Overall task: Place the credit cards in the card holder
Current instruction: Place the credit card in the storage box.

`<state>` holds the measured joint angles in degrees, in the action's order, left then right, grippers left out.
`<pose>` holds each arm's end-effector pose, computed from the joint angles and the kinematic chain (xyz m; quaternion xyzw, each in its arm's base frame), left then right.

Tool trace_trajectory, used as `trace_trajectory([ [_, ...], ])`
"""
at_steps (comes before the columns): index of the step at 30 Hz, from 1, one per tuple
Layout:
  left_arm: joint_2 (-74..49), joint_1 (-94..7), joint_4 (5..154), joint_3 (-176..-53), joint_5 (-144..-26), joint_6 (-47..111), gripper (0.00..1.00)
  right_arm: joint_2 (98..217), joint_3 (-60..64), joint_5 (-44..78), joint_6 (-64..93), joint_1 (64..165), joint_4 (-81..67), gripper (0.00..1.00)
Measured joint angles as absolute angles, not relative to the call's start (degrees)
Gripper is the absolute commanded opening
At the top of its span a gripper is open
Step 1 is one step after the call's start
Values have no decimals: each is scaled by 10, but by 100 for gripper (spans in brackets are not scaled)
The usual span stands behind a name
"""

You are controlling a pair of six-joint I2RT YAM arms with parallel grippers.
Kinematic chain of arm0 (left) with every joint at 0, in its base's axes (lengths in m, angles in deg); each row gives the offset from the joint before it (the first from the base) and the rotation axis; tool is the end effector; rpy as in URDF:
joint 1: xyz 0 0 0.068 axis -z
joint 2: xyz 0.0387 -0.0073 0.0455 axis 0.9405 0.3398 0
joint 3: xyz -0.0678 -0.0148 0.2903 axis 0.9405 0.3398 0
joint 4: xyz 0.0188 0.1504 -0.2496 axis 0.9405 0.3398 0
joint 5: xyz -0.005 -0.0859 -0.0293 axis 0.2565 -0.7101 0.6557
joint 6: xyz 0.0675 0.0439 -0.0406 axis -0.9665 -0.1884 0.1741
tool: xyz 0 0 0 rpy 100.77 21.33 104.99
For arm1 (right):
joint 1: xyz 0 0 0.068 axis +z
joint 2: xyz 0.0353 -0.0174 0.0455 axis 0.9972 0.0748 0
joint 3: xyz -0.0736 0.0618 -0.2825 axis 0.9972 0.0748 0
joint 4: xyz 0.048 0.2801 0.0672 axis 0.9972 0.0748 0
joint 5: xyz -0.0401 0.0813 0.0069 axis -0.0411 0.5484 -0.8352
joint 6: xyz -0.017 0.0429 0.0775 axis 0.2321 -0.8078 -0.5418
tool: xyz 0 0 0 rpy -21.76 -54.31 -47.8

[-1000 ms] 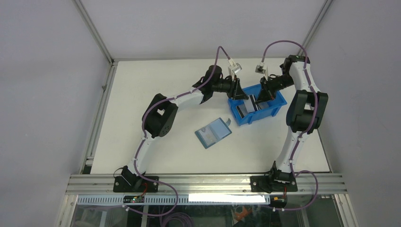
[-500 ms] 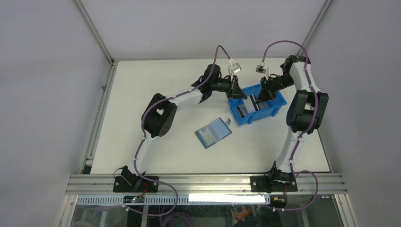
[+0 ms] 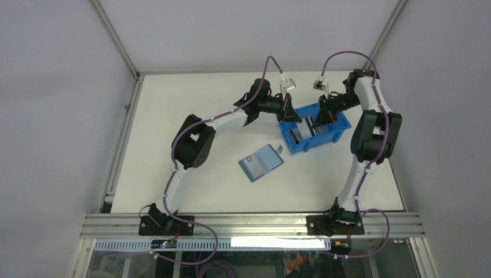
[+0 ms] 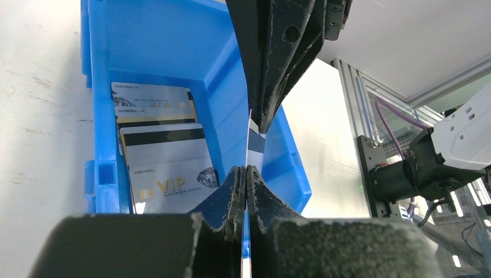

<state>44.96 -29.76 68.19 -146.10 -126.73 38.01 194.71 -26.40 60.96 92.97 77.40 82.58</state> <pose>0.4250 -0.4425 0.2063 0.3904 0.6607 -0.5606 0.3111 0.4144 0.0029 0.2390 -0.4244 0.7900 0.4000 0.1892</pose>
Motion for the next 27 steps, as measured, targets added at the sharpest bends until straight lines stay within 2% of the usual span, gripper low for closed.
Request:
trace_trajectory([
  [20, 432, -297, 701, -1438, -1275, 319, 1, 1947, -258, 626, 938, 773, 828, 0],
  [24, 432, -298, 700, -1438, -1278, 323, 19, 1947, -257, 630, 953, 773, 835, 0],
  [27, 432, -299, 697, -1438, -1278, 332, 27, 1947, -256, 631, 962, 773, 838, 0],
])
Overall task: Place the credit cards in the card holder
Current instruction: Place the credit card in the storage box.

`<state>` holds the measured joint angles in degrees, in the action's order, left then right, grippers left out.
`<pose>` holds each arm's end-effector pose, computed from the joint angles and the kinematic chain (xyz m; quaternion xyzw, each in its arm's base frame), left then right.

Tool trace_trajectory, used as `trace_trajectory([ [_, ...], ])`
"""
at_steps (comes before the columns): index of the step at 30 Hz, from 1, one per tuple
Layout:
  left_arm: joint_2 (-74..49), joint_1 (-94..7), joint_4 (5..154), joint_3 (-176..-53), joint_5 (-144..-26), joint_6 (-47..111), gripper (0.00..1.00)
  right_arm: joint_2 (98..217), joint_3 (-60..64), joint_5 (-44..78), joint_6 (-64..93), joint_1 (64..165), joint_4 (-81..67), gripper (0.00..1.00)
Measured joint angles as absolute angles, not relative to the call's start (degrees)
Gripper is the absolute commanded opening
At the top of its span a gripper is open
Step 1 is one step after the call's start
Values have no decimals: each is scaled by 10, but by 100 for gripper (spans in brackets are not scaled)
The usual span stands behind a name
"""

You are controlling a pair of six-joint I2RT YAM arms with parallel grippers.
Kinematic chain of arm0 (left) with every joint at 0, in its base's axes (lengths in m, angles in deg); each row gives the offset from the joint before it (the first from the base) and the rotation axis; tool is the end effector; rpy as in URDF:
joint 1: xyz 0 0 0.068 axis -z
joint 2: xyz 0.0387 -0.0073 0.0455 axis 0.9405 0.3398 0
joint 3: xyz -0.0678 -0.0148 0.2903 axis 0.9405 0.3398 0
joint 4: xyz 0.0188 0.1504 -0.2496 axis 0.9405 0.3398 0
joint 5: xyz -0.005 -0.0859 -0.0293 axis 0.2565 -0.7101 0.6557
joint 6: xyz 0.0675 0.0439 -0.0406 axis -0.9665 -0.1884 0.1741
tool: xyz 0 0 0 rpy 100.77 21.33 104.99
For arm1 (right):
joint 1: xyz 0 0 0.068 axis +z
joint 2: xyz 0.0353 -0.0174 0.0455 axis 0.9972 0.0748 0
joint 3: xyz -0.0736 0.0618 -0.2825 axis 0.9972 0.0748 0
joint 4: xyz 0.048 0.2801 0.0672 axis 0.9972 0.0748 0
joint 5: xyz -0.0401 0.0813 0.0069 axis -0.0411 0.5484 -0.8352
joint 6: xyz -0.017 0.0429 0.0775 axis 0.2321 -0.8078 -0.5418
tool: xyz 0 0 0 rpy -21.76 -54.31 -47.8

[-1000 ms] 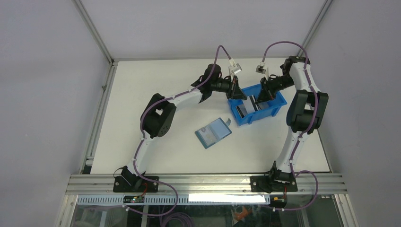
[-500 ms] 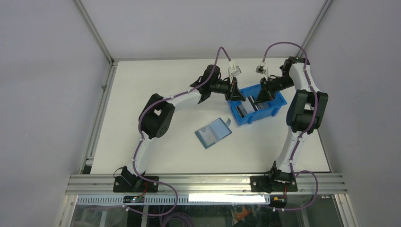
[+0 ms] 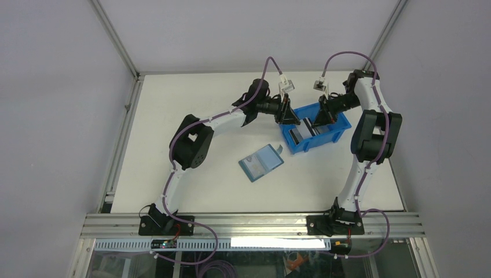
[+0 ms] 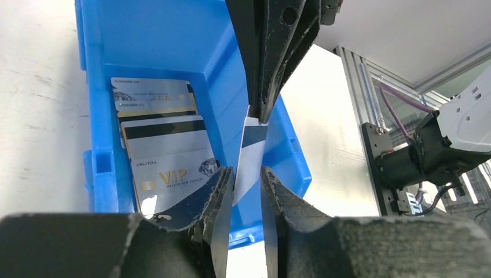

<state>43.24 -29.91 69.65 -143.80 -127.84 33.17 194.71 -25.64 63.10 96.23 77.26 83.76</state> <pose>0.4181 -0.4358 0.2055 0.4177 0.6504 -0.5500 0.3162 0.4111 0.0043 0.2387 -0.4321 0.7750 0.4151 0.2009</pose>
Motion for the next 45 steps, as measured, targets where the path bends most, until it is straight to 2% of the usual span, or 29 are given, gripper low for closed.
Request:
trace_trajectory([
  [9, 432, -302, 706, -1444, -1282, 326, 31, 1947, -249, 633, 992, 773, 838, 0],
  [19, 432, -290, 792, -1489, -1277, 253, 33, 1946, -244, 635, 1029, 776, 850, 0],
  [25, 434, -284, 822, -1510, -1278, 224, 27, 1946, -244, 638, 1036, 780, 852, 0],
  [33, 444, -277, 855, -1538, -1279, 204, 12, 1945, -244, 640, 1038, 783, 856, 0],
  [42, 457, -276, 890, -1559, -1280, 183, 13, 1943, -244, 644, 1040, 785, 856, 0],
  [45, 457, -273, 896, -1559, -1281, 179, 7, 1943, -244, 644, 1040, 785, 856, 0],
])
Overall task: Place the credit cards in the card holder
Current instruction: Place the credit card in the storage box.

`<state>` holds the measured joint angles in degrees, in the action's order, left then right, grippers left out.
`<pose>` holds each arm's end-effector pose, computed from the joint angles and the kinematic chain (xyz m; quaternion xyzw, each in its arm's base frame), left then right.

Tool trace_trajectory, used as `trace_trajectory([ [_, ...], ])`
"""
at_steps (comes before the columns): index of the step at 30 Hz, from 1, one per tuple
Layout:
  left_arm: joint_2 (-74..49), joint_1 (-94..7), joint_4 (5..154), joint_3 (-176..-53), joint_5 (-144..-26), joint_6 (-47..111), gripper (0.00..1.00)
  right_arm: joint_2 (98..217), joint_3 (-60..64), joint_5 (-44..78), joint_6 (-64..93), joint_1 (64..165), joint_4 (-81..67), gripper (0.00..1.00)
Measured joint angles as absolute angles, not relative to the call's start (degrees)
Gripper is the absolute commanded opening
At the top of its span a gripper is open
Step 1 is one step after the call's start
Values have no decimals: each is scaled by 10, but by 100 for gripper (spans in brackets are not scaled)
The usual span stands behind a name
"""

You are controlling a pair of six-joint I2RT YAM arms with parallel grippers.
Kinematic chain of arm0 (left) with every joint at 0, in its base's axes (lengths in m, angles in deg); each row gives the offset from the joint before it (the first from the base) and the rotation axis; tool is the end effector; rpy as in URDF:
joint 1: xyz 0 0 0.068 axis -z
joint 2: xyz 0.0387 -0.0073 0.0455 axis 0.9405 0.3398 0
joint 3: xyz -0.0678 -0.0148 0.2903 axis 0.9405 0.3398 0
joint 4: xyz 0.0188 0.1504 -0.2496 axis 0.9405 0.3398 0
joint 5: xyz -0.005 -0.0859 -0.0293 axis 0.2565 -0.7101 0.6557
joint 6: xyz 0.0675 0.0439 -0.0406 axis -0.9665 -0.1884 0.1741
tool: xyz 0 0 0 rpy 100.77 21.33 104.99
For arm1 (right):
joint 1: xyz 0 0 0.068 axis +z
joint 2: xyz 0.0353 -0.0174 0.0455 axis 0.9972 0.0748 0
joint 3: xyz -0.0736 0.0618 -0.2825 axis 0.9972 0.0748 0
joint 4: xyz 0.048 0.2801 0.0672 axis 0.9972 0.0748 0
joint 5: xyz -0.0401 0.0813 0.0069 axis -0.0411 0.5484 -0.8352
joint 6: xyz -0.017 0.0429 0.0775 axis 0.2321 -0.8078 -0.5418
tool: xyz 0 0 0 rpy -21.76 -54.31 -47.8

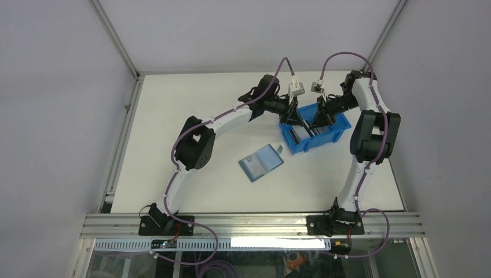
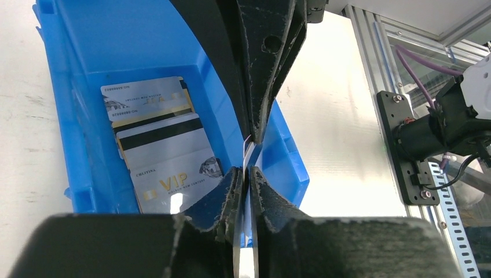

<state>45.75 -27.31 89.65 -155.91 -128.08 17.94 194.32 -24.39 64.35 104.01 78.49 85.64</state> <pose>0.4057 -0.4619 0.2226 0.5010 0.6308 -0.5097 0.3022 0.4040 0.0150 0.2384 -0.4770 0.7396 0.4230 0.2156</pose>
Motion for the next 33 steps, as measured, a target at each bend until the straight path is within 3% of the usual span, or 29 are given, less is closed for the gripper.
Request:
trace_trajectory([
  [6, 459, -274, 902, -1565, -1290, 179, 0, 1942, -244, 647, 1042, 785, 856, 0],
  [13, 462, -274, 902, -1569, -1296, 179, 0, 1940, -244, 646, 1042, 785, 857, 0],
  [21, 463, -272, 905, -1569, -1297, 177, 0, 1940, -244, 654, 1041, 785, 856, 20],
  [33, 463, -270, 936, -1569, -1297, 156, 0, 1940, -245, 667, 1044, 788, 856, 27],
])
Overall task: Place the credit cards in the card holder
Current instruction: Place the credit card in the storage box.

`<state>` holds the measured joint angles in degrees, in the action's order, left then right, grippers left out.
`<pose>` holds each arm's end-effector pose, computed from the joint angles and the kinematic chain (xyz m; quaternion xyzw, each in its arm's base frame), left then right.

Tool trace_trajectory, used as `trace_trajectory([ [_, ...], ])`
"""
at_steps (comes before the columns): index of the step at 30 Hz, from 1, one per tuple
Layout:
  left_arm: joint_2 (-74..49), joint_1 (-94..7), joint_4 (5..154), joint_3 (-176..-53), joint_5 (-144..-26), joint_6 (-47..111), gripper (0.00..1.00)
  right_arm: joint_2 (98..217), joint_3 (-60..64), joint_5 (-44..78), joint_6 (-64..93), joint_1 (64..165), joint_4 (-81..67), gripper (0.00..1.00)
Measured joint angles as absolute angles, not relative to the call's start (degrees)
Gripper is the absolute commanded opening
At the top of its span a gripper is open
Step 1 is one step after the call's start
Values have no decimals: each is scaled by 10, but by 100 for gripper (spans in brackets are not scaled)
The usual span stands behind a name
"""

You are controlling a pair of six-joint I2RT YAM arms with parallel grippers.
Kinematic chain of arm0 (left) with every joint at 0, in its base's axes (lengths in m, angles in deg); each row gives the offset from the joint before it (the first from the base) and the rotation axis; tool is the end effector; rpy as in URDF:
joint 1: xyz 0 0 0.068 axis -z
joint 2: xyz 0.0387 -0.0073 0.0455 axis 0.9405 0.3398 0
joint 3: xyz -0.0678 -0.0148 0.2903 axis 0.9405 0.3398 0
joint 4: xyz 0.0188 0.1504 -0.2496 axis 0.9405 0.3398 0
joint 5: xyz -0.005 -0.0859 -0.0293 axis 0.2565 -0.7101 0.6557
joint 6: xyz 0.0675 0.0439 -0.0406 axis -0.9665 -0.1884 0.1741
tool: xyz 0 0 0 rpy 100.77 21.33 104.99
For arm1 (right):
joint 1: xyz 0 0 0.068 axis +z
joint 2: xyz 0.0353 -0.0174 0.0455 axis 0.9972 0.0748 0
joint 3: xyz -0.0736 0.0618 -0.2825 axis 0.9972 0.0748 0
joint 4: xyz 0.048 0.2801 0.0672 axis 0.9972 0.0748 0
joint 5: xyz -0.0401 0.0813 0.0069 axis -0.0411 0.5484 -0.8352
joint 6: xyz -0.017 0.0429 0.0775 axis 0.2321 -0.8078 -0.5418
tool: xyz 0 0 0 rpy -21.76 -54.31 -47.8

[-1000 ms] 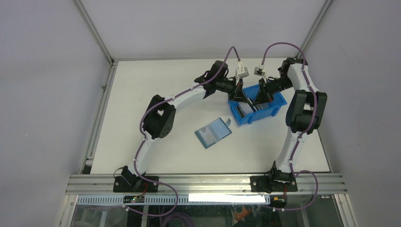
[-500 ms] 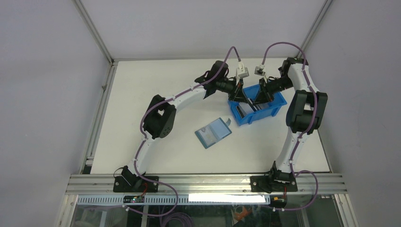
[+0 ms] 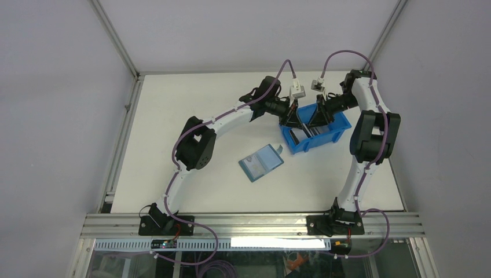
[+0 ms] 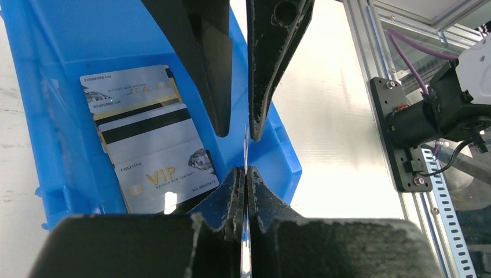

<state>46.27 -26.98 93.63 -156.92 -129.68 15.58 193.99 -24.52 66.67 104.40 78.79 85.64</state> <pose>0.3999 -0.4632 0.2175 0.5141 0.6286 -0.5119 0.2801 0.4046 0.0189 0.2437 -0.4752 0.7305 0.4319 0.2322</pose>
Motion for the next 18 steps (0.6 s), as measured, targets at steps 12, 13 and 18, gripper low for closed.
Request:
trace_trajectory([
  [12, 463, -269, 942, -1569, -1297, 147, 0, 1940, -266, 678, 1078, 797, 856, 27],
  [13, 463, -269, 943, -1569, -1297, 147, 0, 1940, -266, 678, 1079, 799, 856, 27],
  [18, 463, -269, 943, -1569, -1297, 147, 0, 1940, -266, 677, 1083, 804, 856, 26],
])
